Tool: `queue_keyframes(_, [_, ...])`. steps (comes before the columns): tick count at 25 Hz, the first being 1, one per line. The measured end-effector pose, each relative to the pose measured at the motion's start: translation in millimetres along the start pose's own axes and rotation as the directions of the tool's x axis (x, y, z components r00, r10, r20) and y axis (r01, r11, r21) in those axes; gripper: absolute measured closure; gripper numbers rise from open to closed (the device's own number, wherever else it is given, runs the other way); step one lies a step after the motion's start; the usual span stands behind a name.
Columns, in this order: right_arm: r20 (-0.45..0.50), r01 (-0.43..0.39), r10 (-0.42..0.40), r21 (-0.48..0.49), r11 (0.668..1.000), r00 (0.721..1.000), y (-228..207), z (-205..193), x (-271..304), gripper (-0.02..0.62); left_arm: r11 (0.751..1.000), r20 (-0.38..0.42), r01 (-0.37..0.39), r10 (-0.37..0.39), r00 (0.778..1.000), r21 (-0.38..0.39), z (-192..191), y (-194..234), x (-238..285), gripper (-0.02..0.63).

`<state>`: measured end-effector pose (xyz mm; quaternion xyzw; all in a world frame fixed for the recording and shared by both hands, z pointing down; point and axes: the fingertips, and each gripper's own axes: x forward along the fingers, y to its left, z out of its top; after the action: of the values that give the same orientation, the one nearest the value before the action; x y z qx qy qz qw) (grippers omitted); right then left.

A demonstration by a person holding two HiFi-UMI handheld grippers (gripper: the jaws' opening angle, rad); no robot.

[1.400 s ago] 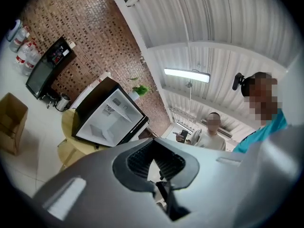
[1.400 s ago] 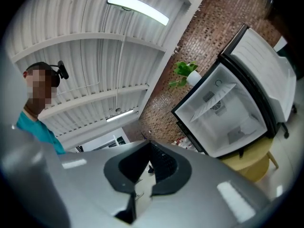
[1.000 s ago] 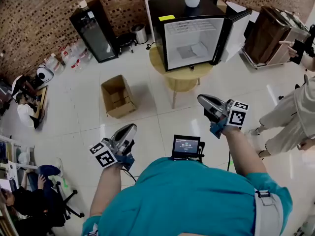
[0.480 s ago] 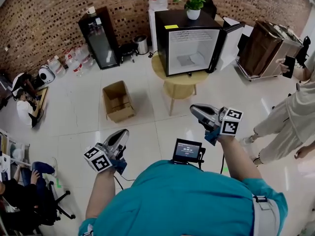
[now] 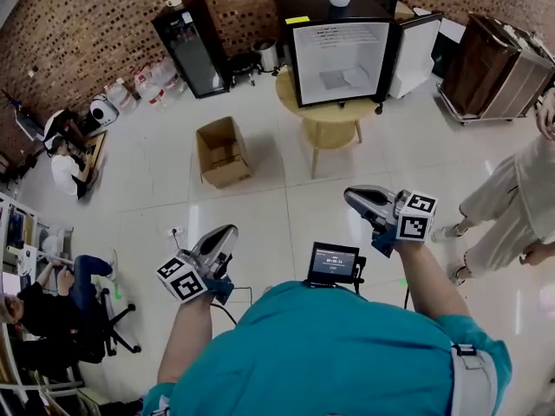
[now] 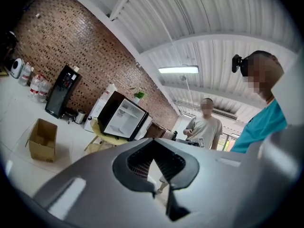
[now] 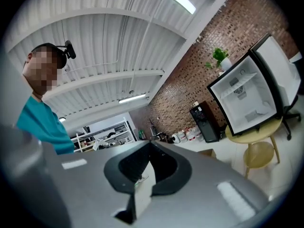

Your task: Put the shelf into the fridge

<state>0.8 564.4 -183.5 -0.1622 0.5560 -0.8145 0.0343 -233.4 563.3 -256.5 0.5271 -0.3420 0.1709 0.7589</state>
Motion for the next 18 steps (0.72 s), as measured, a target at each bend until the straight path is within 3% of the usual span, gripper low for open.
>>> queue_keyframes(11, [-0.036,-0.015,0.011,-0.123,0.992,0.999,101,-26,72,0.594,0.998,0.065,0.019,-0.024,0.998,0.065,34,5,-116,0.604])
queue_keyframes(16, [-0.063,-0.012,0.002,-0.16,0.987,0.998,124,-51,120,0.595,0.99,0.06,0.015,-0.023,0.998,0.143,45,22,-161,0.604])
queue_keyframes(18, [-0.08,-0.011,-0.003,-0.171,0.985,0.997,130,-59,134,0.595,0.99,0.069,0.012,-0.022,0.997,0.14,50,26,-173,0.604])
